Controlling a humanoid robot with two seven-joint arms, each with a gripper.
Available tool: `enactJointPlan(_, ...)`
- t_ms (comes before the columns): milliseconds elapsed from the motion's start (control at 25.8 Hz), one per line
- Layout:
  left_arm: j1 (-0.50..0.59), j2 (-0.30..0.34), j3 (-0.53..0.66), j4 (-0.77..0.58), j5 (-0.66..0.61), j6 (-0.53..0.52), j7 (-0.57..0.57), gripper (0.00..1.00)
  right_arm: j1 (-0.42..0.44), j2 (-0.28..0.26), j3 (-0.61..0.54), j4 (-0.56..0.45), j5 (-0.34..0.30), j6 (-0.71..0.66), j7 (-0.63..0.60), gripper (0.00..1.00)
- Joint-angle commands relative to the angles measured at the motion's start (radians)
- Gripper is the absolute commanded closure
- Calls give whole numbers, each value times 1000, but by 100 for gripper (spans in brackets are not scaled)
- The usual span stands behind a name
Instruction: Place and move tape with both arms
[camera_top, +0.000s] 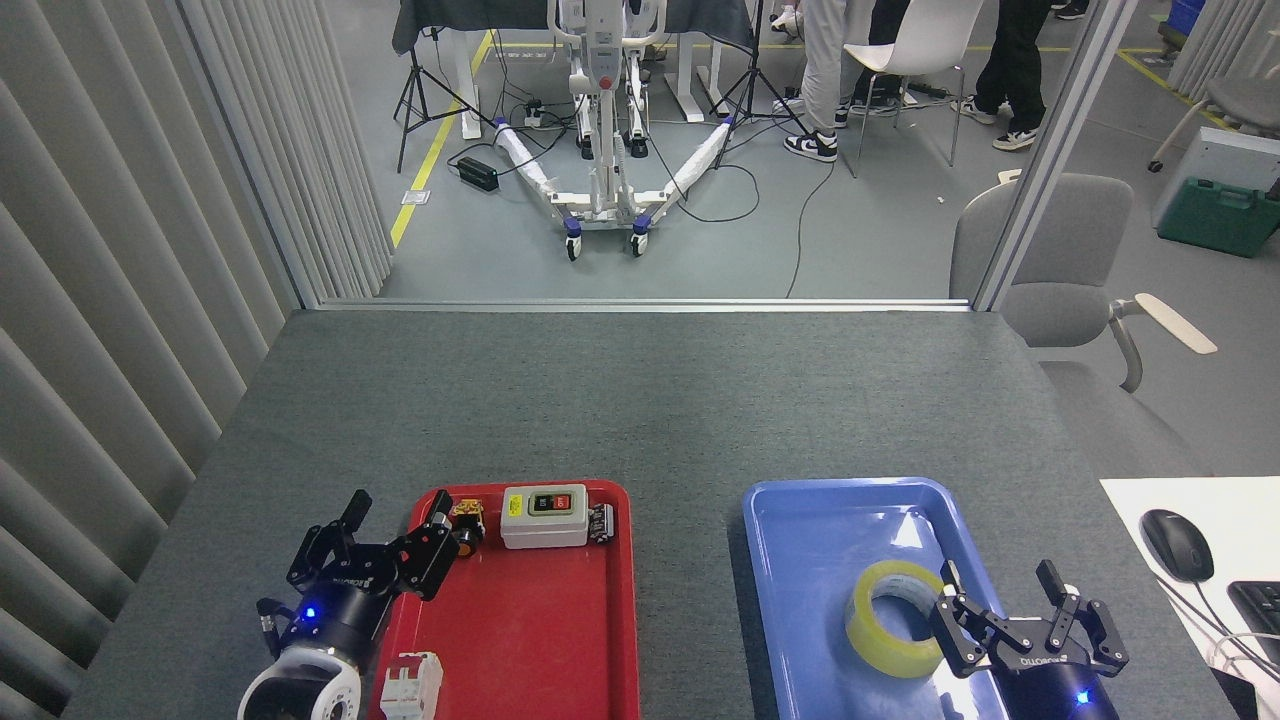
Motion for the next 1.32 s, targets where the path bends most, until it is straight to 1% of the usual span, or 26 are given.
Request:
enactJointPlan(0, 60, -1, -2, -18, -45, 4, 141, 1, 3, 9, -4, -18, -2, -1, 0, 0)
enactJointPlan(78, 80, -5, -3, -19, -146, 7, 227, 1, 3, 28, -4, -18, -2, 1, -28, 0)
enactJointPlan(155, 116, -9, -3, -30, -230, 9, 242, 1, 1, 31, -4, -18, -2, -1, -34, 0)
enactJointPlan(194, 132, -10, -3, -44, -247, 12, 242, 1, 1, 31, -4, -18, -2, -1, -34, 0)
enactJointPlan(271, 179, -10, -3, -73, -252, 12, 248, 1, -2, 31, -4, -18, -2, 1, -35, 0)
enactJointPlan(388, 204, -10, -3, -100, -252, 13, 244, 1, -8, 32, -4, -18, -2, -1, -34, 0)
enactJointPlan(543, 201, -16, -25, -97, -252, 13, 238, 1, -8, 57, -1, -17, -3, -2, -28, 0)
enactJointPlan(659, 198, -19, -41, -94, -250, 16, 236, 1, -9, 68, 1, -17, -23, -4, -34, 0)
enactJointPlan(891, 176, -27, -46, -68, -249, 21, 236, 1, -9, 72, -1, -15, -29, -1, -32, 0)
enactJointPlan(1085, 175, -27, -48, -45, -250, 29, 236, 1, -9, 87, 1, -14, -29, 2, -31, 0)
enactJointPlan(1279, 182, -9, -48, -44, -253, 47, 236, 1, -9, 87, -1, -15, -29, 1, -32, 0)
